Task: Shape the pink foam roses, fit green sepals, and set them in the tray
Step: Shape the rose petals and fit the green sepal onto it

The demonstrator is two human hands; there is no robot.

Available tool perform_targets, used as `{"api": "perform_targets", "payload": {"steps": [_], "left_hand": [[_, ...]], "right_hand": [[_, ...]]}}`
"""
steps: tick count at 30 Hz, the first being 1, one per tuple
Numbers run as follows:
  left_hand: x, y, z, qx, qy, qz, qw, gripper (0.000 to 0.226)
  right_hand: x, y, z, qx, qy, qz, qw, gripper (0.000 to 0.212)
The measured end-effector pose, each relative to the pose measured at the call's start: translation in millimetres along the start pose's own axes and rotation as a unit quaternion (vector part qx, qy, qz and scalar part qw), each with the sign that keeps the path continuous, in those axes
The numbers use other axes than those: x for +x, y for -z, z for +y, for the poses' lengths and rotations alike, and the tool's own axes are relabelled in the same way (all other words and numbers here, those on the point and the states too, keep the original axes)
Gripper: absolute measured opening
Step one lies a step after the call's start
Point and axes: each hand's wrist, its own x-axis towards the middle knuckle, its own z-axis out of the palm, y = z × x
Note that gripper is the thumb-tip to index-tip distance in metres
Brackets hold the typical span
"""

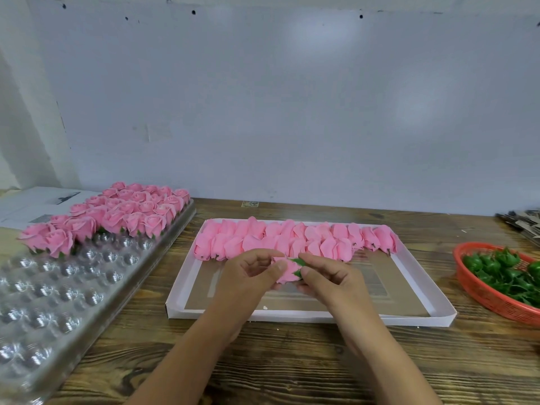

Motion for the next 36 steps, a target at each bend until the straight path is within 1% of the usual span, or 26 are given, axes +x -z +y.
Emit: {"api": "perform_targets", "payload": {"steps": [7, 13, 15, 16, 19, 21, 22, 25, 26, 28, 30, 33, 34, 36], "left_hand": [[-2, -1, -2, 0.035, -0.016, 0.007, 0.999, 0.014], [-2, -1, -5, 0.035, -0.011, 0.0, 0.999, 0.013], [-1, 0, -5, 0.041, -0.012, -0.008, 0.999, 0.014], [-1, -1, -4, 0.048, -0.016, -0.019, 0.999, 0.014], [-2, -2, -4, 0.068, -0.034, -0.028, 0.997, 0.018], [-2, -3, -4, 0.074, -0.03, -0.01, 0.997, 0.027], [-1, -3, -6, 0.085, -0.027, -0.002, 0.996, 0.034], [-1, -2, -8, 0.14, -0.031, -0.004, 0.99, 0.058], [-2, -3, -8, 0.145, -0.026, -0.017, 0.989, 0.064], [-4, -5, -9, 0.122, -0.009, -0.052, 0.991, 0.068], [-5, -6, -10, 0.111, -0.009, -0.066, 0.992, 0.061], [-6, -7, -8, 0.095, -0.016, -0.046, 0.994, 0.031], [-7, -7, -7, 0.093, -0.02, -0.042, 0.995, 0.024], [-9, -10, -5, 0.099, -0.026, -0.042, 0.994, 0.019]], "right_hand": [[0, 3, 4, -0.07, 0.025, -0.017, 0.997, 0.026], [2, 3, 10, -0.087, 0.036, -0.032, 0.995, 0.025], [3, 4, 10, -0.104, 0.039, -0.05, 0.993, 0.024], [3, 4, 11, -0.13, 0.041, -0.066, 0.988, 0.025], [-1, 3, 12, -0.256, 0.075, -0.118, 0.957, 0.041], [-1, 2, 13, -0.309, 0.102, -0.12, 0.938, 0.043], [-2, 2, 12, -0.314, 0.107, -0.112, 0.937, 0.039], [-5, -3, 11, -0.245, 0.083, -0.116, 0.959, 0.029], [-6, -6, 11, -0.222, 0.074, -0.125, 0.964, 0.029], [-9, -12, 11, -0.207, 0.067, -0.148, 0.965, 0.034], [-12, -16, 12, -0.216, 0.075, -0.169, 0.959, 0.039], [-14, -21, 13, -0.213, 0.081, -0.167, 0.959, 0.034], [-15, -22, 13, -0.216, 0.08, -0.166, 0.959, 0.032], [-17, -24, 14, -0.241, 0.093, -0.167, 0.952, 0.028]]}}
